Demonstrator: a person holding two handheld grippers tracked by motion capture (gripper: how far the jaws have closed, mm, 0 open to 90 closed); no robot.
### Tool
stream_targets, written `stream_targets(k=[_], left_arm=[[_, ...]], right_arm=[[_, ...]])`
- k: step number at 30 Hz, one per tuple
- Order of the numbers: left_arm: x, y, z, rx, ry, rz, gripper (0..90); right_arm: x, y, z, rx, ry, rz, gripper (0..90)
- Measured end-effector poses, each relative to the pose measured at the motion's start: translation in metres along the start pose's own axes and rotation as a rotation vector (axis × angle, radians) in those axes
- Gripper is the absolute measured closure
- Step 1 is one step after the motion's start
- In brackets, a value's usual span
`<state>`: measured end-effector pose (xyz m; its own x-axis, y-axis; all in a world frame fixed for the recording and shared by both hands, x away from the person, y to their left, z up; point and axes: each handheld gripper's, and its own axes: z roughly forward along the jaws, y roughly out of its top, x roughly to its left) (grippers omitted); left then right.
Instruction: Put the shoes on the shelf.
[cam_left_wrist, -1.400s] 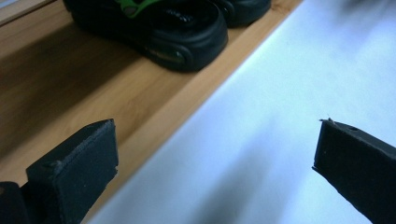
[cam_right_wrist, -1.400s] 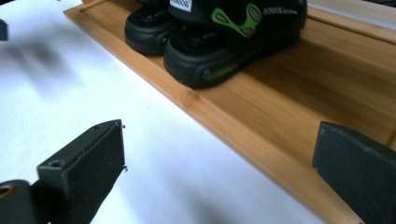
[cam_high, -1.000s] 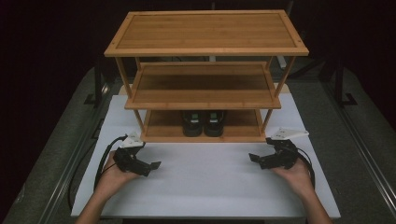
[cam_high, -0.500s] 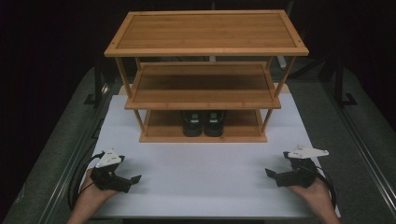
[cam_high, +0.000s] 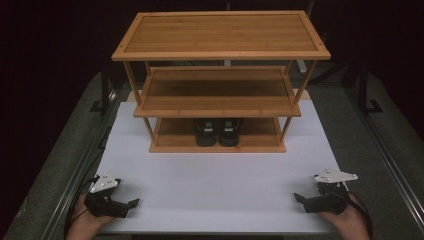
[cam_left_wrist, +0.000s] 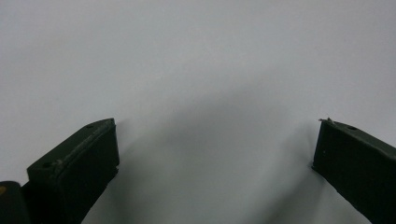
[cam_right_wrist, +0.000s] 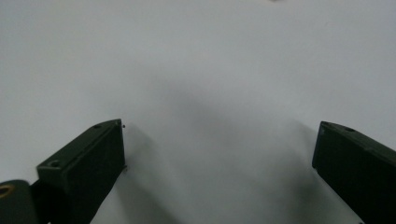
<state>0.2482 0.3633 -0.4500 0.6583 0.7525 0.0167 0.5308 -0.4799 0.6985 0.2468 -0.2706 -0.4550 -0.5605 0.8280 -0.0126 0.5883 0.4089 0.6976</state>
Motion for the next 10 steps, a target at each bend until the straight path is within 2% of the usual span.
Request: stream_targets(k=[2,10], left_arm=[[-0.0008,-0.0004,0.0006,0.005,0.002,0.007,0.0],[-0.0008,-0.0012,0.0005,0.001,0.002,0.005,0.0]], right_arm=[[-0.0013,-0.0026,0.0014,-0.002,0.010,0.021,1.6],[-0.0021,-0.0033,0.0017,-0.004,0.014,0.025,1.7]])
